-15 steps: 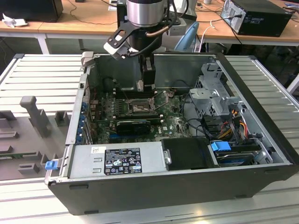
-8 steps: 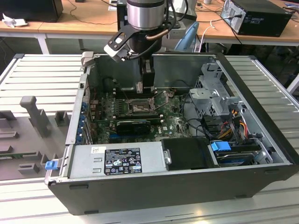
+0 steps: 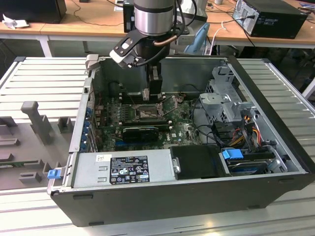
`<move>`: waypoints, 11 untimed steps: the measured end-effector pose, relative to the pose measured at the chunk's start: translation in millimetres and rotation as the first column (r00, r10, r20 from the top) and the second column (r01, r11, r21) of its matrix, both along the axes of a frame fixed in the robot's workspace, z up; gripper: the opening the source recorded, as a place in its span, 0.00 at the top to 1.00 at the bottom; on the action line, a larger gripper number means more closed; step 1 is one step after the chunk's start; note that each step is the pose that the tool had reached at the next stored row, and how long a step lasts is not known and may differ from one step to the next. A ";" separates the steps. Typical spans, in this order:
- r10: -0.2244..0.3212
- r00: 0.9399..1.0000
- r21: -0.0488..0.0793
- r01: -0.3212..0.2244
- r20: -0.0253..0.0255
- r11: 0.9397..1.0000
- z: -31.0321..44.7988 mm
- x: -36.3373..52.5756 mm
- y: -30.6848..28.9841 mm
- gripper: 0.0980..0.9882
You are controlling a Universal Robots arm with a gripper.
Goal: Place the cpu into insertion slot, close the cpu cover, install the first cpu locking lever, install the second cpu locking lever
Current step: 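Place the cpu into insertion slot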
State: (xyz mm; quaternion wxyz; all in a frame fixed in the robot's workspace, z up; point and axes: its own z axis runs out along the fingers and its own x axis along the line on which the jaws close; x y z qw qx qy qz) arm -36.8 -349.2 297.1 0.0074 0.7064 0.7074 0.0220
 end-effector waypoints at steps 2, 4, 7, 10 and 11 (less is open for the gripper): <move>-0.010 1.000 0.000 0.010 0.000 1.000 -1.0 0.1 0.0 0.52; -0.035 0.999 0.000 0.035 0.000 0.999 -4.2 0.0 0.1 0.52; -0.037 0.999 0.000 0.037 0.000 0.999 -10.3 0.0 0.1 0.52; -0.036 0.999 0.000 0.036 0.000 0.999 -16.7 0.0 0.2 0.52; -0.036 0.999 0.000 0.036 0.000 0.999 -17.8 0.0 0.2 0.52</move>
